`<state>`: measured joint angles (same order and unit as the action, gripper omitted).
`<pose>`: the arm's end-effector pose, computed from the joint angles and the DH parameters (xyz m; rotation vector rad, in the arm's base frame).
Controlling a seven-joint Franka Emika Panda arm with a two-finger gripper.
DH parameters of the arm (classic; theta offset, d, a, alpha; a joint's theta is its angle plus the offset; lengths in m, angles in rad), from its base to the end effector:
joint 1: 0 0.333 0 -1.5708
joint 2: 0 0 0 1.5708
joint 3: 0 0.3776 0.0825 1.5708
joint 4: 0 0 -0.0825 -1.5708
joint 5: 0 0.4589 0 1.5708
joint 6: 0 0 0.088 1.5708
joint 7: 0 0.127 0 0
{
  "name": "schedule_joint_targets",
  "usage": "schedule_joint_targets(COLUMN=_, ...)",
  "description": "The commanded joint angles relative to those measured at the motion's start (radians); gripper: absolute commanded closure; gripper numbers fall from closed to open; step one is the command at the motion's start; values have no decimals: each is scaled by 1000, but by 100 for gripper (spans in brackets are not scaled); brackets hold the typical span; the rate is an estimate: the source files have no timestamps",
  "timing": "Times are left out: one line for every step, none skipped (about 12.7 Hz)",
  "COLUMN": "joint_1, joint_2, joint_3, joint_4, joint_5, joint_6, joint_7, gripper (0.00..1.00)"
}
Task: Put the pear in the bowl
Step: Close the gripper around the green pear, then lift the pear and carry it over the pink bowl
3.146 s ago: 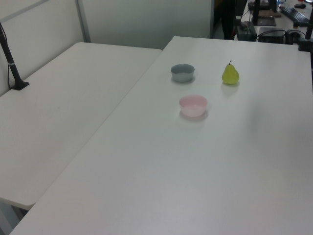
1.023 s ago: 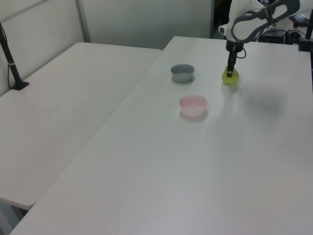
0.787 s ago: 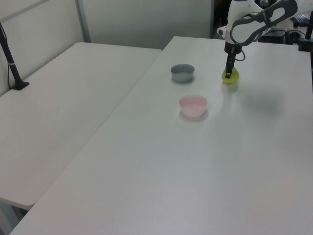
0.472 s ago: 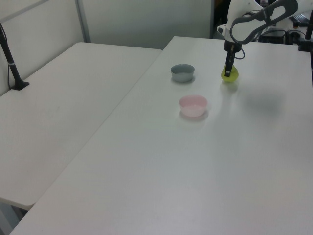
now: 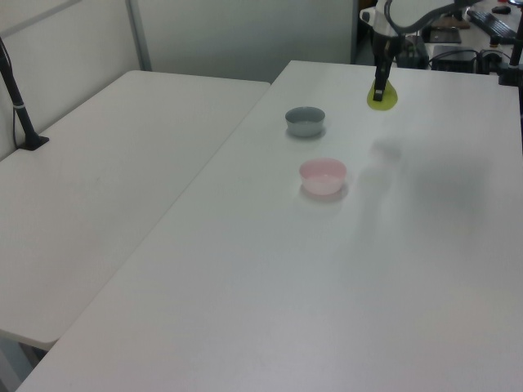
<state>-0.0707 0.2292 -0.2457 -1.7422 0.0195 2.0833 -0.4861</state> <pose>0.6899 -0.2120 0.4672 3.0463 0.2605 0.1452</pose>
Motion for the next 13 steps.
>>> schedule_joint_targets(joint_1=34, joint_2=-30, joint_3=11, joint_4=149, joint_5=-16, joint_6=-233, joint_7=70, gripper=97)
schedule_joint_targets(joint_1=35, joint_2=-34, joint_3=31, joint_4=183, joint_5=-16, joint_6=-277, joint_7=107, gripper=97)
schedule_joint_targets(joint_1=37, joint_2=-43, joint_3=61, joint_4=193, joint_5=-16, joint_6=-298, joint_7=145, gripper=97)
schedule_joint_targets(joint_1=52, joint_2=-53, joint_3=77, joint_4=191, joint_5=-16, joint_6=-295, joint_7=190, gripper=97)
schedule_joint_targets(joint_1=90, joint_2=-54, joint_3=78, joint_4=187, joint_5=-10, joint_6=-278, joint_7=228, gripper=97)
schedule_joint_targets(joint_1=115, joint_2=-54, joint_3=78, joint_4=184, joint_5=-7, joint_6=-258, joint_7=263, gripper=97)
schedule_joint_targets(joint_1=144, joint_2=-54, joint_3=78, joint_4=176, joint_5=-7, joint_6=-226, joint_7=315, gripper=97)
schedule_joint_targets(joint_1=167, joint_2=-53, joint_3=78, joint_4=164, joint_5=-7, joint_6=-186, joint_7=351, gripper=97)
schedule_joint_targets(joint_1=193, joint_2=-50, joint_3=78, joint_4=147, joint_5=-9, joint_6=-145, joint_7=386, gripper=97)
schedule_joint_targets(joint_1=213, joint_2=-45, joint_3=77, joint_4=130, joint_5=-9, joint_6=-96, joint_7=412, gripper=97)
schedule_joint_targets(joint_1=227, joint_2=-39, joint_3=77, joint_4=107, joint_5=-10, joint_6=-44, joint_7=437, gripper=97)
schedule_joint_targets(joint_1=235, joint_2=-19, joint_3=77, joint_4=89, joint_5=-12, joint_6=7, joint_7=461, gripper=97)
schedule_joint_targets(joint_1=248, joint_2=-5, joint_3=77, joint_4=70, joint_5=-15, joint_6=35, joint_7=472, gripper=97)
